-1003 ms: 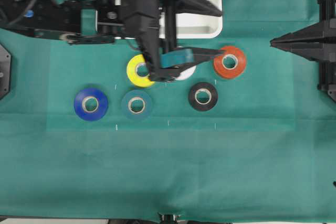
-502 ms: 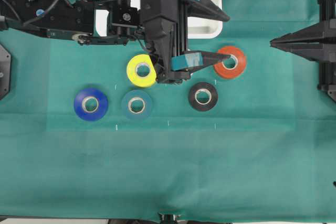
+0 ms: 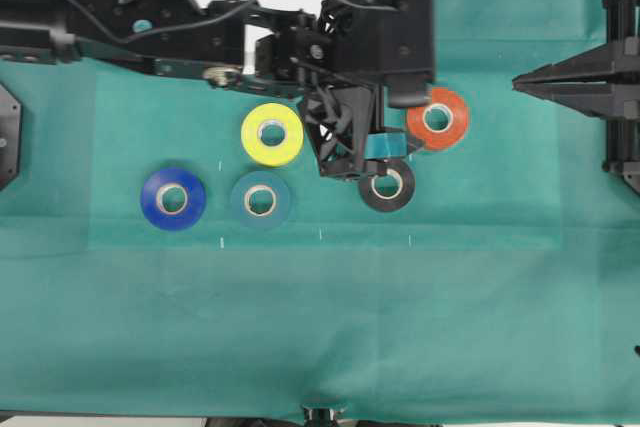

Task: Pick up the tape from a random location and place it into the white case.
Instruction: 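Move the open left gripper over the black tape roll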

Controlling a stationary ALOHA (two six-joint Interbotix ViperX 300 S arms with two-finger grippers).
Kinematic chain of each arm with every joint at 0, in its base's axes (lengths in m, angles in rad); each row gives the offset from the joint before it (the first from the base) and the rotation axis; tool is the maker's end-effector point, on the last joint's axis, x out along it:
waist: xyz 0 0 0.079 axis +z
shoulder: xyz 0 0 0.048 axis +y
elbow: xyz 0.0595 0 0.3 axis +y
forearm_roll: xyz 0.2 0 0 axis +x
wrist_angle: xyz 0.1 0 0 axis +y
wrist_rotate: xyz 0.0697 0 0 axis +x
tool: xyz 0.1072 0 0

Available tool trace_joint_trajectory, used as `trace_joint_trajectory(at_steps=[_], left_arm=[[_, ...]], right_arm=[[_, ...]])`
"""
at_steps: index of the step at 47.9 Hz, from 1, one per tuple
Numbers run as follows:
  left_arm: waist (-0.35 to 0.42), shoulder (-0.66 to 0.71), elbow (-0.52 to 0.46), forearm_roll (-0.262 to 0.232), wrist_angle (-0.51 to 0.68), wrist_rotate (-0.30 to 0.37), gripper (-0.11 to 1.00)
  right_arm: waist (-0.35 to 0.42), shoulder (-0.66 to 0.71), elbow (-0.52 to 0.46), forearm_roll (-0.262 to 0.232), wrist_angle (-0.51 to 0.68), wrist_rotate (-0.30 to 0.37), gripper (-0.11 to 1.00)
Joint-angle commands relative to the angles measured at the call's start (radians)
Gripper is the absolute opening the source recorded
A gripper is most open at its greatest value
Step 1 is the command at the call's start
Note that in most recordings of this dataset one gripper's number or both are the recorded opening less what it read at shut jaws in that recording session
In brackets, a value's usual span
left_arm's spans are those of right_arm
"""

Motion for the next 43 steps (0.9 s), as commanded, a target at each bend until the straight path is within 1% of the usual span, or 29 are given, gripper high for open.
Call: trace_joint_trajectory(at_steps=[1, 8, 15, 21, 39, 43], left_arm=[[0.0, 0.003, -0.078, 0.0, 0.097, -0.002, 0.98], [0.0, 0.037, -0.147, 0.003, 0.207, 0.0, 0.98], [0.0, 0.057, -0.187, 0.005, 0.264, 0.002, 0.98], [0.0, 0.06, -0.193, 0.005, 0.272, 0.014, 0.98], [0.0, 0.063, -0.19, 0.005, 0.272, 0.017, 0.98], [-0.002, 0.063, -0.19, 0.006, 0.272, 0.029, 0.98]], right_arm=[[0.0, 0.008, -0.021, 0.0, -0.003, 0.003, 0.0], [0.0, 0.014, -0.021, 0.0, -0.003, 0.003, 0.0], [0.0, 0.017, -0.02, -0.002, -0.003, 0.005, 0.0], [0.0, 0.02, -0.02, 0.0, -0.003, 0.006, 0.0], [0.0, 0.02, -0.02, -0.002, -0.002, 0.006, 0.0], [0.0, 0.02, -0.021, -0.002, 0.002, 0.006, 0.0]])
